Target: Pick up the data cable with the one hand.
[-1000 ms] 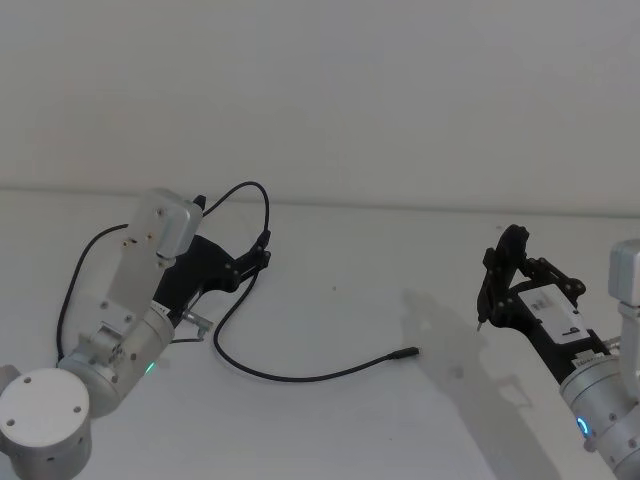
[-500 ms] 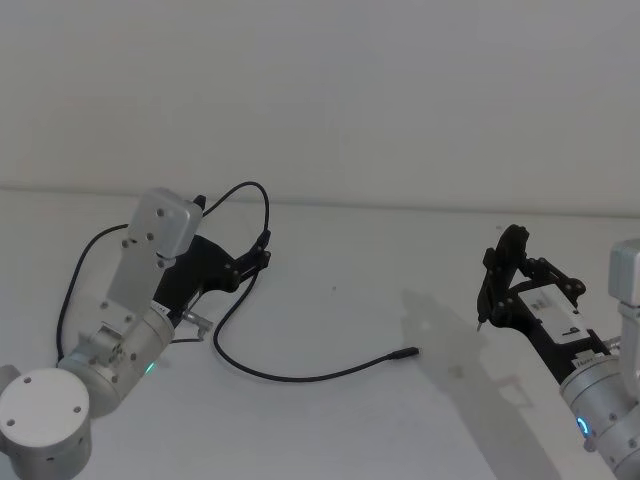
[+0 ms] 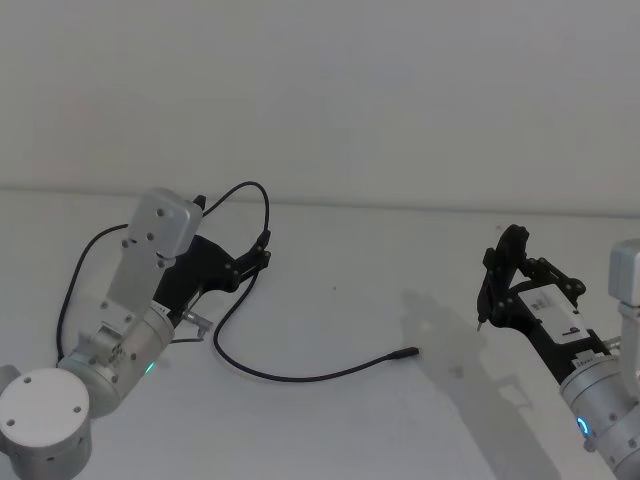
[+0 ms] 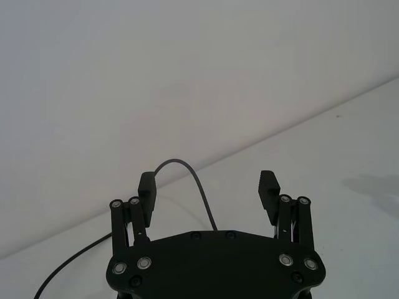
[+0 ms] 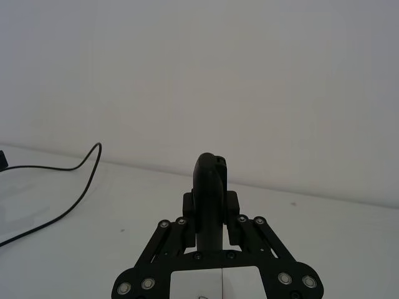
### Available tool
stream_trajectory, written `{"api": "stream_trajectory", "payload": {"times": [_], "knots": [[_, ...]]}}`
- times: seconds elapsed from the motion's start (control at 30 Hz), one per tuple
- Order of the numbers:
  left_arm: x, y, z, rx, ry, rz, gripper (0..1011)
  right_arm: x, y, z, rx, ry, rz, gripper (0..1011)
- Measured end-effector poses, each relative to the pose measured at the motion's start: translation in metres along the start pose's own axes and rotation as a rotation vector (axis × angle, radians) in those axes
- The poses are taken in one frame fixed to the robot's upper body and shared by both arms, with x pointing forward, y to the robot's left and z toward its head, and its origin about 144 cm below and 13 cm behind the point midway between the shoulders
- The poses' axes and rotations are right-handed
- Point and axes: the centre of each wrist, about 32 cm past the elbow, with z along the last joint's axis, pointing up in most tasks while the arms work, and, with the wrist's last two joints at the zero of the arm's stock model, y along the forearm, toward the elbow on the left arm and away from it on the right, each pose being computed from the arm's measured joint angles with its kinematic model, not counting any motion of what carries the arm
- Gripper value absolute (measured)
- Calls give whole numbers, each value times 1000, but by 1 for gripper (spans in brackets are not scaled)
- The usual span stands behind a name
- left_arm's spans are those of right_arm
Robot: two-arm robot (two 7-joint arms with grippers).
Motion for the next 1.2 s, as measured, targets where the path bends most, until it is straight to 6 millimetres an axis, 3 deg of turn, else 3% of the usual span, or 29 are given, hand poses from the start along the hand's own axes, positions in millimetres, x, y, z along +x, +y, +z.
{"api": "stream_trajectory", "payload": {"times": [0.57, 1.2], "knots": [[4, 2, 1, -5, -51, -65, 1001, 0, 0, 0, 0, 0, 0, 268], [29, 7, 18, -1, -237, -363, 1001, 0, 0, 0, 0, 0, 0, 268]]}}
